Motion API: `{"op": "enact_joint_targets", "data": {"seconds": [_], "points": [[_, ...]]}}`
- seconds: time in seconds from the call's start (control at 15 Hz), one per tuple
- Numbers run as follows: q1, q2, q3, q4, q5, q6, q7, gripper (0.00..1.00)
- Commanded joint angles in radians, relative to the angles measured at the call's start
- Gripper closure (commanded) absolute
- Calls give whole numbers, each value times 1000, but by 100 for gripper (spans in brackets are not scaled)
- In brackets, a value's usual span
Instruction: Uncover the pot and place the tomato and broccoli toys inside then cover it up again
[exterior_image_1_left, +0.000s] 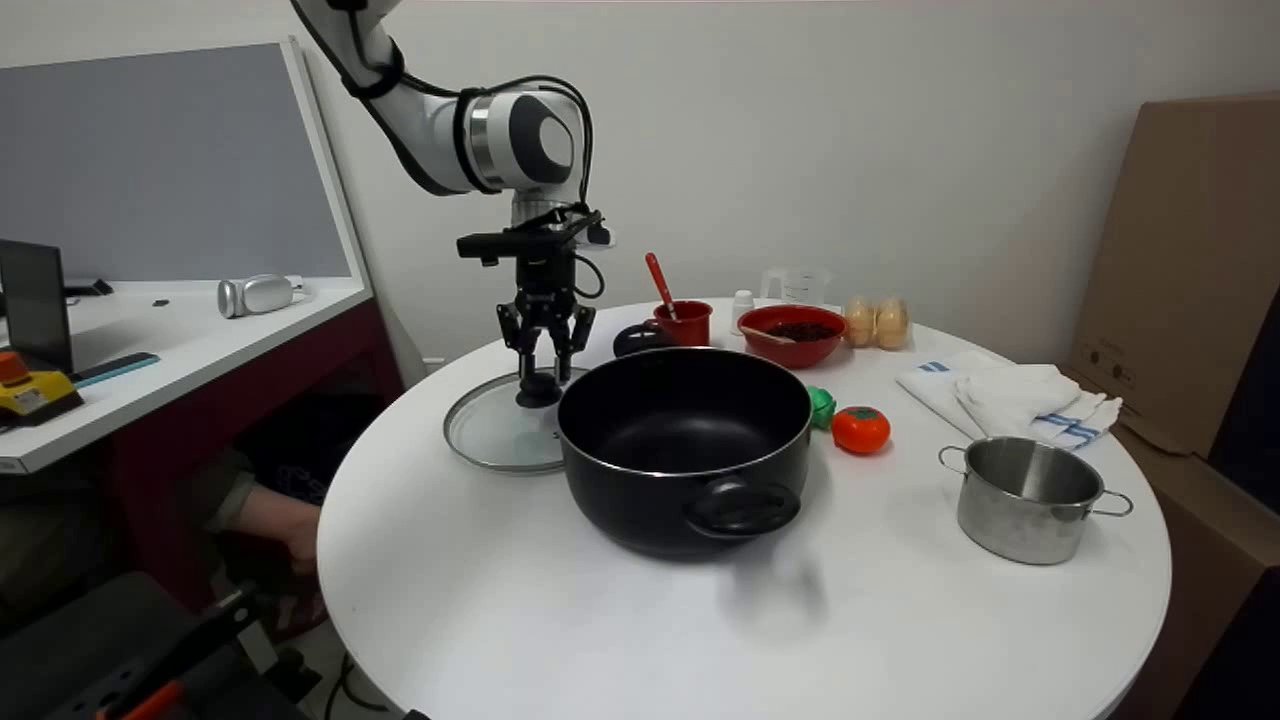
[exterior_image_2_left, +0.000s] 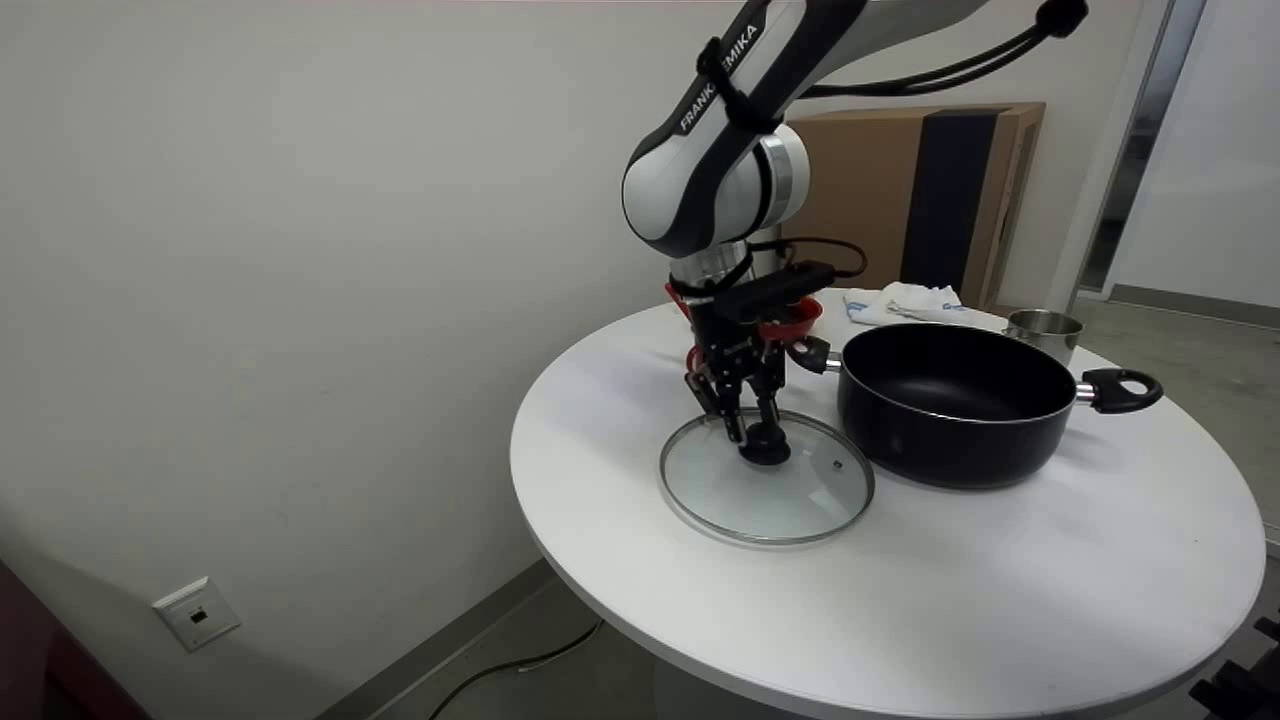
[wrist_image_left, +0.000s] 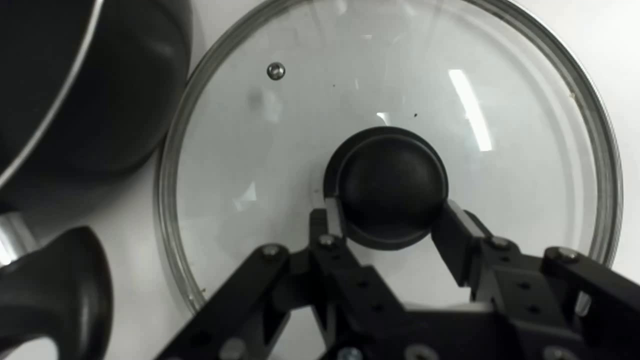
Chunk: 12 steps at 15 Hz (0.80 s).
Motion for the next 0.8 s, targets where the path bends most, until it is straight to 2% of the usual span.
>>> {"op": "enact_joint_targets", "data": {"seconds": [0.0, 0.13, 0.2, 0.27, 0.47, 0.53, 0.73], "points": [[-21, -4, -8, -13, -26, 5, -50, 77], [-36, 0, -14, -8, -32, 6, -67, 77], [-41, 1, -17, -9, -34, 8, -73, 42], [-48, 1, -21, -8, -36, 7, -77, 25], [-68, -3, -26, -8, -41, 10, -99, 4], [-44, -35, -14, -40, -36, 10, -70, 1], [-30, -68, 2, -59, -31, 7, -65, 0]]}}
